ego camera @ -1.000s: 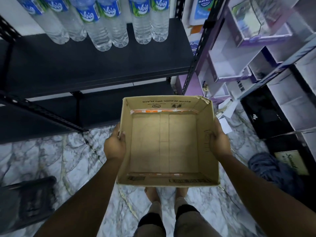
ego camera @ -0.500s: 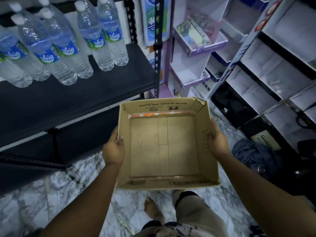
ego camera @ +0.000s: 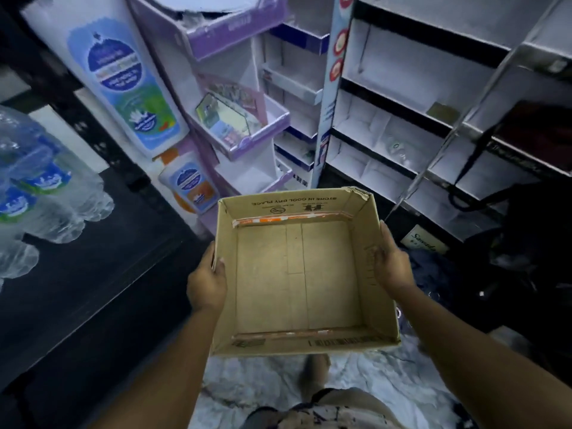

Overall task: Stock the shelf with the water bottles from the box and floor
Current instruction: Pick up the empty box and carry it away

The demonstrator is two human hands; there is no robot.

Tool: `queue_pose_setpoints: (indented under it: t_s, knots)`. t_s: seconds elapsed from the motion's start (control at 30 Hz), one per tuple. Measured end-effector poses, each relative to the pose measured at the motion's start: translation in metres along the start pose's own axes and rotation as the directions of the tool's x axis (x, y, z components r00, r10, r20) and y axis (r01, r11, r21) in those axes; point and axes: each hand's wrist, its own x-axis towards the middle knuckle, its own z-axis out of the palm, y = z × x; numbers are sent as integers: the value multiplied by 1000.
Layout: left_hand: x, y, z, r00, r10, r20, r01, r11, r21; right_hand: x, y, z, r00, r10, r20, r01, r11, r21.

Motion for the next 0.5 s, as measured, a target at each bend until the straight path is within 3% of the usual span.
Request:
queue_pose_setpoints:
  t_s: [0.1,0.5]
  knots:
    - [25,33,26,995,93,28,-94,995,40,24,12,-18,998,-36,-58,34,998,-45]
    - [127,132,116,920,277,277,-303,951,56,81,33,-45,946,251,-205,-241,968,74]
